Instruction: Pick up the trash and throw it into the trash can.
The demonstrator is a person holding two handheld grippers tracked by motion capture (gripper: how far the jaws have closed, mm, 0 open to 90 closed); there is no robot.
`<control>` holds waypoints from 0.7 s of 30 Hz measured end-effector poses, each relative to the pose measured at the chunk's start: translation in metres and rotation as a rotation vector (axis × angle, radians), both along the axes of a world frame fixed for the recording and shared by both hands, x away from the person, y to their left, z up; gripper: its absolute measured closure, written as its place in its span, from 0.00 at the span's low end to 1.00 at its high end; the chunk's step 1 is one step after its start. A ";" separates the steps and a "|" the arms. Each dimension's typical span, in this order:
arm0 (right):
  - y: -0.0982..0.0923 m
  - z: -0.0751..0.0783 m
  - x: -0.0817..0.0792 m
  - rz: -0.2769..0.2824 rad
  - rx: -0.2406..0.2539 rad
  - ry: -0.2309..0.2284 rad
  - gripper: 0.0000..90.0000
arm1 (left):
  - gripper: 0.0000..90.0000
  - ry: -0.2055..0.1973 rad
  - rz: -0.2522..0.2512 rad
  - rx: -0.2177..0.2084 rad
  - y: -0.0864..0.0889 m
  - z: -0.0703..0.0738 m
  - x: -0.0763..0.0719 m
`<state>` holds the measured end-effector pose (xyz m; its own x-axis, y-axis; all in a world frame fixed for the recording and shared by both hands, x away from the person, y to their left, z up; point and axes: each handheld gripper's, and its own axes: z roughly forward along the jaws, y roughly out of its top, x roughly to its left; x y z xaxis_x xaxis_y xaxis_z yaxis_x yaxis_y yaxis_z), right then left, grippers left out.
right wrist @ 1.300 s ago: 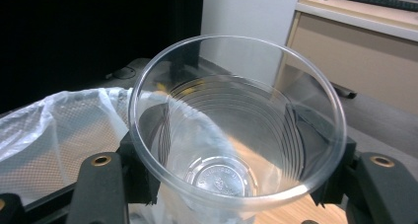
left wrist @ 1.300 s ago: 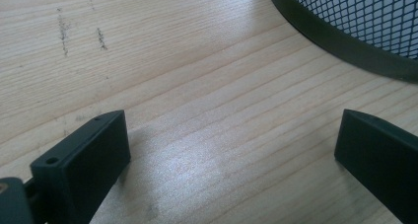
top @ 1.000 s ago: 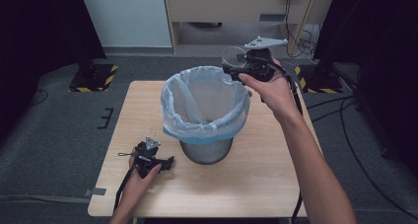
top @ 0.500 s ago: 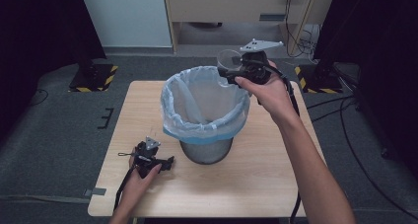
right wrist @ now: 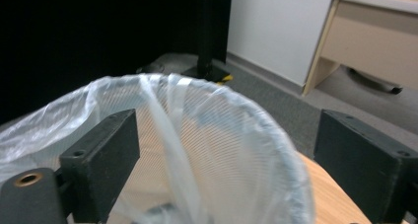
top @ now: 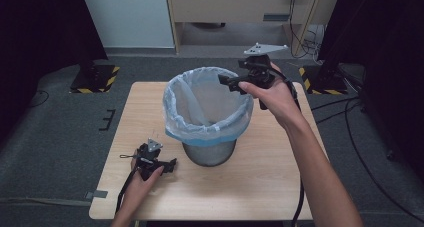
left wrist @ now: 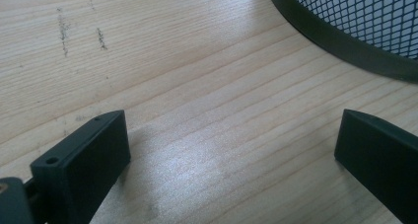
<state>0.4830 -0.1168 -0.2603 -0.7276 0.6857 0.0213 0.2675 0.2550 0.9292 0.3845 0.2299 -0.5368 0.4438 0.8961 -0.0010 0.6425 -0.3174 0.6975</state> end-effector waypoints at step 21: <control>-0.095 -0.089 0.019 -0.296 0.041 0.107 0.08 | 0.00 0.002 -0.002 0.001 0.000 0.000 0.000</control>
